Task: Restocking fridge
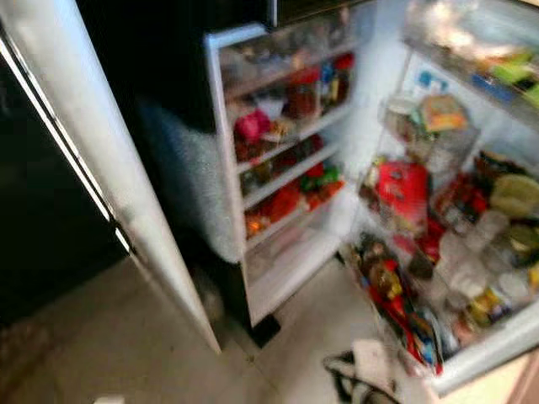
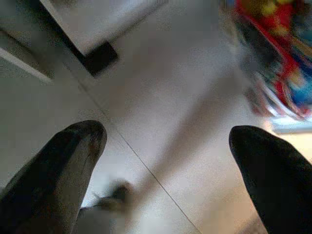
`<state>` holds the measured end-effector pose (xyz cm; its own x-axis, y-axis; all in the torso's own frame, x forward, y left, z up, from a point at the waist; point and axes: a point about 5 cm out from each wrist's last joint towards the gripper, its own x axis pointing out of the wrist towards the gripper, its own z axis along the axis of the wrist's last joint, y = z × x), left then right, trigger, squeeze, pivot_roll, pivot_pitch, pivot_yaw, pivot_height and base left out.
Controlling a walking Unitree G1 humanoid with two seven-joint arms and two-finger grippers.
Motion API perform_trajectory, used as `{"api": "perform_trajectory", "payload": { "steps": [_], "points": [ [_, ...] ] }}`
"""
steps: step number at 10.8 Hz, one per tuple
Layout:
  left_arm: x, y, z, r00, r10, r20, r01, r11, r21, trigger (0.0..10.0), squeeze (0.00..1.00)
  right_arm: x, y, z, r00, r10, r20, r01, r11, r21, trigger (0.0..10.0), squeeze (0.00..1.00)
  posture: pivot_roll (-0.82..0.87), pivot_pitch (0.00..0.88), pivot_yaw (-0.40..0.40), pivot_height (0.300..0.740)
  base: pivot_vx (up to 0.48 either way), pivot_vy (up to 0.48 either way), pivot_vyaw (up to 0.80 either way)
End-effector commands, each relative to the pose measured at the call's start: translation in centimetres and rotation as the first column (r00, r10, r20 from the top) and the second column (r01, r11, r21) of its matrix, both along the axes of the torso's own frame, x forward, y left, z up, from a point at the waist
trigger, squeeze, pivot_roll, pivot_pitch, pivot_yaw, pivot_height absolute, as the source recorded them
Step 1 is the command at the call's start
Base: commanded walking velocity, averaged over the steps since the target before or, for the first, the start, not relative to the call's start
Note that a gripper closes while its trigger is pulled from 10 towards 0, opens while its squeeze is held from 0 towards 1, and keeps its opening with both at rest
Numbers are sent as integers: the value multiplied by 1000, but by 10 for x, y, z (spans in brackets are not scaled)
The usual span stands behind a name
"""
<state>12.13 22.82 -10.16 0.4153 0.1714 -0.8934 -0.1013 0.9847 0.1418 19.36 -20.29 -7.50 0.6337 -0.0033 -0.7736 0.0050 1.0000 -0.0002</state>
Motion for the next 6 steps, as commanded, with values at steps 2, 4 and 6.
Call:
{"api": "perform_trajectory", "payload": {
  "steps": [2, 4, 6],
  "points": [
    [12, -2, 3, 999, -12, 30, 11, 1000, 3, 10000, 0, -6, -15, 0, 998, -68, -8, 68, 998, -13, 10000, 0, -123, 0, 16, 740, 0, 0, 0],
    [13, -2, 4, 999, -13, 32, 13, 1000, 10, 10000, 0, 11, -24, 11, 991, -113, 68, 115, 993, -25, 10000, 0, -126, 0, 19, 740, 0, 0, 0],
    [14, -2, 4, 999, -18, 35, 18, 1000, 10, 10000, 0, 22, -39, 23, 976, -160, 150, 167, 985, -38, 10000, 0, -134, 0, 27, 740, 0, 0, 0]
  ]
}}
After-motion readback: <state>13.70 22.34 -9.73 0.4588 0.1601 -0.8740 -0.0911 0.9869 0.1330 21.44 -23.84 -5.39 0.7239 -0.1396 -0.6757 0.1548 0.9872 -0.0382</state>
